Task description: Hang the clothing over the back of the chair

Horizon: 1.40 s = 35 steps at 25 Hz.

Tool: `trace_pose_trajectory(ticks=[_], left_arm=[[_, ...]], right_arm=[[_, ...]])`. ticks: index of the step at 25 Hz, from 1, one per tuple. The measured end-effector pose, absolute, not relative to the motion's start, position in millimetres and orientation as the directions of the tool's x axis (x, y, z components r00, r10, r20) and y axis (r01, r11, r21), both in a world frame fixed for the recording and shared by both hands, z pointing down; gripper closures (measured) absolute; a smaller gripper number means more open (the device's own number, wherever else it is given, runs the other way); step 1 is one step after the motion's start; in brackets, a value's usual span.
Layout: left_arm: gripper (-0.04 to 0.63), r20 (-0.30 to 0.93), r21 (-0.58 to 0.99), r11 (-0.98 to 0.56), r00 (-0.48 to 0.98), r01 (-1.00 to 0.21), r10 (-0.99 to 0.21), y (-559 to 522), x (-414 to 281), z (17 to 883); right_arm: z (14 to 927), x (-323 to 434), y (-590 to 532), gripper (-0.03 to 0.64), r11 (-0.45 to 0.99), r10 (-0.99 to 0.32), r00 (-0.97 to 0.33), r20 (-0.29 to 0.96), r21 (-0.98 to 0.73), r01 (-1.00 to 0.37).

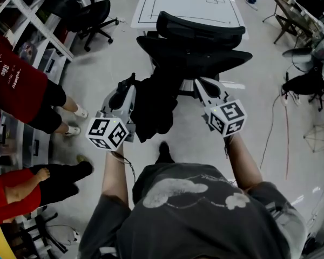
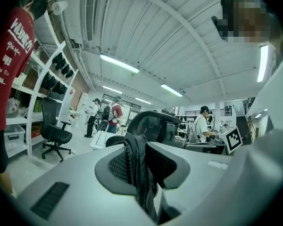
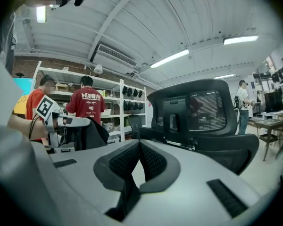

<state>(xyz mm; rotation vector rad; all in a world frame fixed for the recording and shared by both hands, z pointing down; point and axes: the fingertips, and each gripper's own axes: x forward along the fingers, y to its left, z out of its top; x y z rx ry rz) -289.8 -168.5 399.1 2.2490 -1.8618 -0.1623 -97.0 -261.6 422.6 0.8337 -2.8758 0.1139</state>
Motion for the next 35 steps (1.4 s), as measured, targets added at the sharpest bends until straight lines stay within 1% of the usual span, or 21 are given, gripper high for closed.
trace_pose_trajectory(ticks=[8,17,26,31,35], left_arm=[[0.531,0.050,0.186,-0.213,0.226,-0.959,-0.973,-231.1,-365.7,392.1],[0.531,0.048,0.143,-0.266,0.275,-0.953,-0.960,-309.8,-419.8,384.6],[0.531,0.019,0.104,-0.292,0.295,-0.951,-0.955,-371.0,-433.0,357.1],[0.532,0.007,0.062,-0.315,0.316,-0.947,-0.949,-410.0,-425.0,339.9],[0.532,0.002,0.043,-0.352,0.352,-0.935,-0.936,-438.6,-409.3,330.9]], right_arm=[[420.5,-150.3,-301.5,0.624,0.825,-0.555,-0.816,0.159,-0.016,-0.564],[421.0,-173.5,-322.0,0.624,0.785,-0.606,-0.769,0.202,-0.008,-0.620],[416.9,-164.2,-333.9,0.623,0.770,-0.628,-0.754,0.191,0.012,-0.638],[404.2,-164.9,-345.0,0.624,0.762,-0.639,-0.749,0.177,0.011,-0.648],[387.2,-175.9,-348.0,0.624,0.808,-0.585,-0.794,0.163,0.034,-0.588]])
